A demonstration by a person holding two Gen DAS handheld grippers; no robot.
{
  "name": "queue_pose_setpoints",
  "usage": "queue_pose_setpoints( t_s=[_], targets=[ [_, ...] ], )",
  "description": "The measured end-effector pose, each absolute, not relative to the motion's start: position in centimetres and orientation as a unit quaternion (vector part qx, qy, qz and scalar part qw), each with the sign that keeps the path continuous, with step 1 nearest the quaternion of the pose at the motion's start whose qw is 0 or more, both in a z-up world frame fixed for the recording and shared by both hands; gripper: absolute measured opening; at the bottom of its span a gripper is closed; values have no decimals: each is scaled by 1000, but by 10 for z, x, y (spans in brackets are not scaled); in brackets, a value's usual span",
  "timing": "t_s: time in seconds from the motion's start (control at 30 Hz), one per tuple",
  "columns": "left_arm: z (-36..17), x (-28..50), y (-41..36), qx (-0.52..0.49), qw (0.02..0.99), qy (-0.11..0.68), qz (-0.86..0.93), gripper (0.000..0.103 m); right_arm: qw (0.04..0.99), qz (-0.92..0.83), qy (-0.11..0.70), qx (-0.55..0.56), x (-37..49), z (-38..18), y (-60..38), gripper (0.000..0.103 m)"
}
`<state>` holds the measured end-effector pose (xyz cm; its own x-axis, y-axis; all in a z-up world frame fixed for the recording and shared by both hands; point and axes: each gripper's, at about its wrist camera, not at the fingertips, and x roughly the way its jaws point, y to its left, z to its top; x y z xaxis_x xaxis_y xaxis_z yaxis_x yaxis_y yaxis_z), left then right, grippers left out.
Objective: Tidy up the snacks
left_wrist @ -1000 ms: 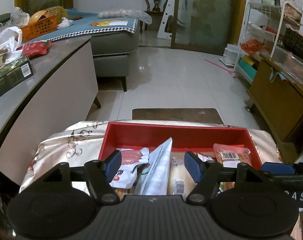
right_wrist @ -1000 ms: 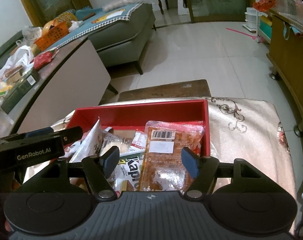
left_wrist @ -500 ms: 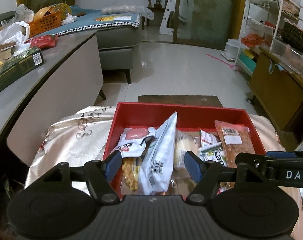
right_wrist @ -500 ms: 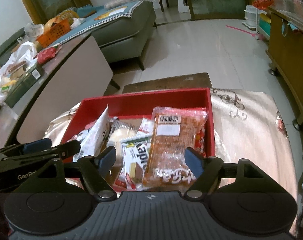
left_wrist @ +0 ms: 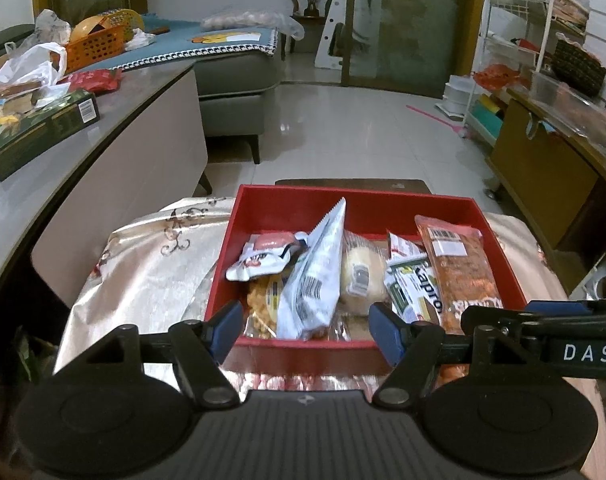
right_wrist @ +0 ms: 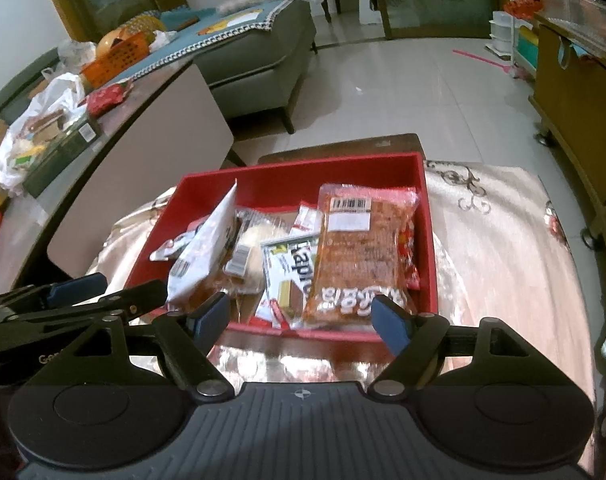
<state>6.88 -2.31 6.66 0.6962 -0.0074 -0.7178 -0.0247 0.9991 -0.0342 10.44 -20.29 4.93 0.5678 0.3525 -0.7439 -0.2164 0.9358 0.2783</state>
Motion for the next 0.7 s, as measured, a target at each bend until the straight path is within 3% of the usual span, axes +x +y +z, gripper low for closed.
queue_pose_setpoints(
  t_s=[0.7],
  targets=[
    [66,2,-35,-5,919,394,-6,63,876,163,448,74,37,50,-207,86]
  ],
)
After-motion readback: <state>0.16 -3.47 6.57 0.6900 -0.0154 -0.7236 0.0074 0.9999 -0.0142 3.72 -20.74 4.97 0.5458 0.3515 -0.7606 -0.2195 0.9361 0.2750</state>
